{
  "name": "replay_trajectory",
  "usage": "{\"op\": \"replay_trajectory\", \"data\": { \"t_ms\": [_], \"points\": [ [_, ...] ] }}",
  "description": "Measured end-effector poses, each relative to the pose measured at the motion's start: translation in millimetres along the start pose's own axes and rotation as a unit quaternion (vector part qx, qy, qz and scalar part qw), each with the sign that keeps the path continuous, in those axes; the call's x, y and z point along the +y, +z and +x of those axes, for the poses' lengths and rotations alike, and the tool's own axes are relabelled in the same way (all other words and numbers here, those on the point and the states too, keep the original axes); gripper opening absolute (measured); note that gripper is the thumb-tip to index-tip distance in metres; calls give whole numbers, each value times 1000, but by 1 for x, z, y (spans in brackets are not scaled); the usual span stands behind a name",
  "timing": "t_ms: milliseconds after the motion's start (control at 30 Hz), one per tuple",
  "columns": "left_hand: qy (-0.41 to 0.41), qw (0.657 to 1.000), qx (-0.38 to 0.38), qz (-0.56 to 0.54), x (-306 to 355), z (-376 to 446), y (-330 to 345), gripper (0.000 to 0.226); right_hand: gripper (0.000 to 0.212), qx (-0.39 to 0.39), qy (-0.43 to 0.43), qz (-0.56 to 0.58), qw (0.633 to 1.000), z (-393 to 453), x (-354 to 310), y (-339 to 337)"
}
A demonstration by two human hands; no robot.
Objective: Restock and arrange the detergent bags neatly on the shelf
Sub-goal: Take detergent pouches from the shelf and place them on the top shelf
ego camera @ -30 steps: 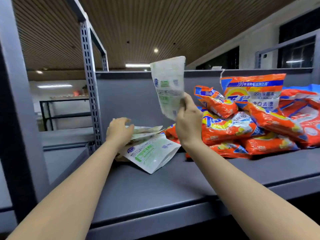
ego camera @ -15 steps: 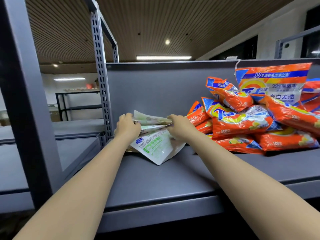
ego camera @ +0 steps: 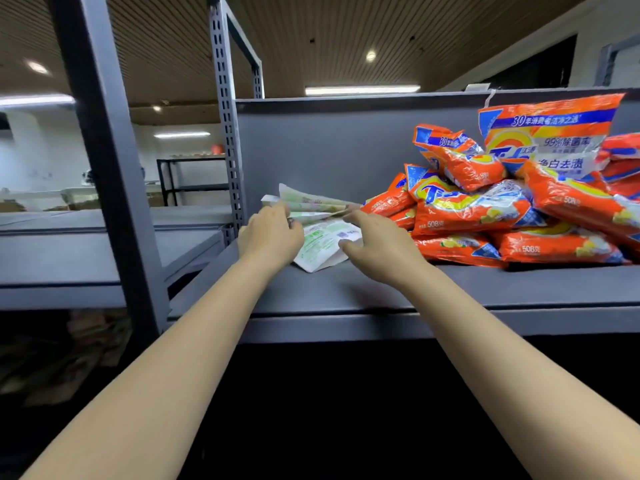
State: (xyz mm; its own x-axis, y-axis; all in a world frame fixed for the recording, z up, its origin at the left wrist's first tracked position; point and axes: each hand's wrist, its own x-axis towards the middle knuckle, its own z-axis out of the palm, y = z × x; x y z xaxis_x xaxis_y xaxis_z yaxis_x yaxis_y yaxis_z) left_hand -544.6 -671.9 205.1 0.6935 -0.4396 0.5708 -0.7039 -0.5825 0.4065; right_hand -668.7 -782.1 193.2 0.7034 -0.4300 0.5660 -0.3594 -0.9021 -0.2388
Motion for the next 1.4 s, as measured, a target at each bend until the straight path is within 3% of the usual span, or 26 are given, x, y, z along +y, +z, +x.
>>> {"op": "replay_trajectory", "data": {
  "t_ms": [300,567,1067,1400],
  "points": [
    [11,998,64,26,-13,-110,-49,29,46,10,-66,36,997,-84,-26,-3],
    [12,992,105,74,-68,-195,-72,25,36,4,-110,133,985,-144,-70,19],
    [-121,978,37,167,-276,-259,-129,28,41,-97,-153,137,974,-181,-217,135],
    [-130,975,-17,177,-432,-253,-186,28,39,-144,-103,99,979,-174,-343,211]
  ]
}}
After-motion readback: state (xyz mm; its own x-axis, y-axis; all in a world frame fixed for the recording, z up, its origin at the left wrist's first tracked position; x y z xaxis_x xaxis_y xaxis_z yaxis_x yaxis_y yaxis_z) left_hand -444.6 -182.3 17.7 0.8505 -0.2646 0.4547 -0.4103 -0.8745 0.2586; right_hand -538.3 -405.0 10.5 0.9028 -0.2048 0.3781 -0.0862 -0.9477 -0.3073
